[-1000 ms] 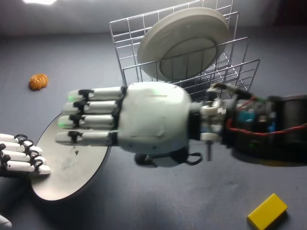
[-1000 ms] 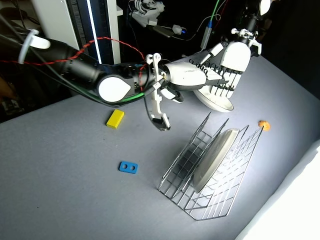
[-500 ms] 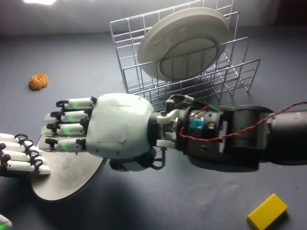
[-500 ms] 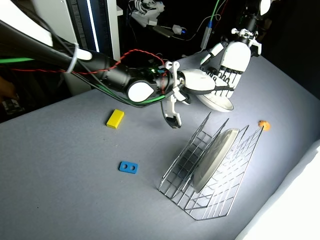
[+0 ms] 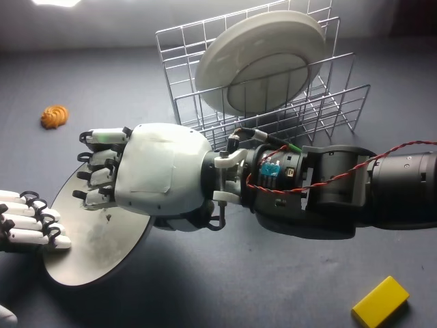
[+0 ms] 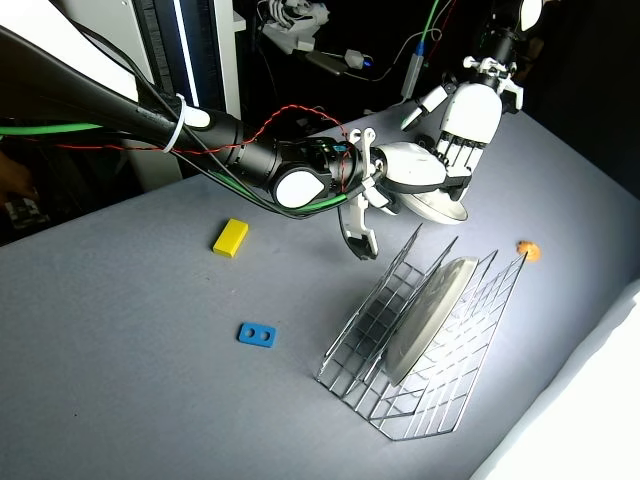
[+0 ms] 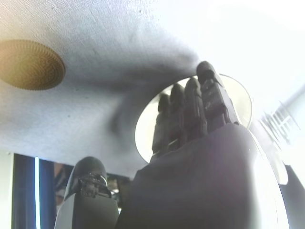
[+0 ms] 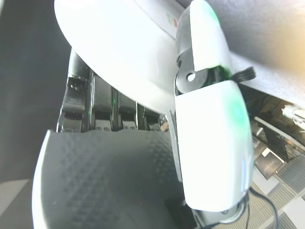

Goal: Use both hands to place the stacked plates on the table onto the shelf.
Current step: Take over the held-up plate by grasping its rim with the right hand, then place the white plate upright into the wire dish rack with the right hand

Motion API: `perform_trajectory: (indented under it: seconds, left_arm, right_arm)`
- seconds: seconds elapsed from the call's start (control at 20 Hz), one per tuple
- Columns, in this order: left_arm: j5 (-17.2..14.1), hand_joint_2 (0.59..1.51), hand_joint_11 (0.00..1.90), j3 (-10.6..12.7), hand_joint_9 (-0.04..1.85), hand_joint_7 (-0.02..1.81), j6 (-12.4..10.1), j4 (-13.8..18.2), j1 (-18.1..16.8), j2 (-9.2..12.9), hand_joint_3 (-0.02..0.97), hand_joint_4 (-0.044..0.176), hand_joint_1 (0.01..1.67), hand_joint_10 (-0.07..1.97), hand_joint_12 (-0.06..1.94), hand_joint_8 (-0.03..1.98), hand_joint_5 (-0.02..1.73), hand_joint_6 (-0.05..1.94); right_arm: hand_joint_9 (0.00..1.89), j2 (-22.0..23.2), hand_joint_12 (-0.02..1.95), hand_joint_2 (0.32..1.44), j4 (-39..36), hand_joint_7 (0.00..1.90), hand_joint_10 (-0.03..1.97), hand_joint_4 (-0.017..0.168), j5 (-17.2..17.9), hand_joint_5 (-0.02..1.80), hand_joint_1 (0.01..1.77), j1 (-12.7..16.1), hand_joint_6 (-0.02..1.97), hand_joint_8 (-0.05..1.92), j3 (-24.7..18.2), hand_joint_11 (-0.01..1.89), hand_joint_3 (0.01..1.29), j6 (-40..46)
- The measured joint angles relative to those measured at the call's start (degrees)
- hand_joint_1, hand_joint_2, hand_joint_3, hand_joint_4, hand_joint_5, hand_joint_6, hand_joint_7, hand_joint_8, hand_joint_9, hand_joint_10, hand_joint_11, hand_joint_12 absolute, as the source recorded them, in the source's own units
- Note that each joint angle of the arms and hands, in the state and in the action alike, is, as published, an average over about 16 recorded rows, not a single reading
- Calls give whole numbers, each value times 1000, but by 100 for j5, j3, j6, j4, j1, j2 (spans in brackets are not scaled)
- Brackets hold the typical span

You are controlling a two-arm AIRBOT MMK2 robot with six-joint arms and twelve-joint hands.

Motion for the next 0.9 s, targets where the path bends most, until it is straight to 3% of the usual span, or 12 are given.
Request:
perform_trajectory:
  seconds: [0.5,0.65,0.9]
  left_arm:
    - [-72,1127,128,85,175,214,3,-95,-272,78,9,-3,21,-18,139,-9,243,-3]
    - [-87,1128,127,145,189,224,6,-141,-507,135,10,-2,21,-10,139,-7,250,3]
    - [-97,1129,127,282,212,238,10,-197,-1069,244,10,0,21,5,138,-4,255,13]
  right_arm:
    - [728,19,1629,1035,-23,860,1003,2,155,757,1168,-44,787,958,-42,384,12,73]
    - [742,84,1625,1032,-61,868,1032,2,176,761,1166,-62,849,1090,-129,405,12,143]
    - [737,301,1623,1032,-162,878,1028,3,169,766,1166,-76,888,1114,-414,394,11,264]
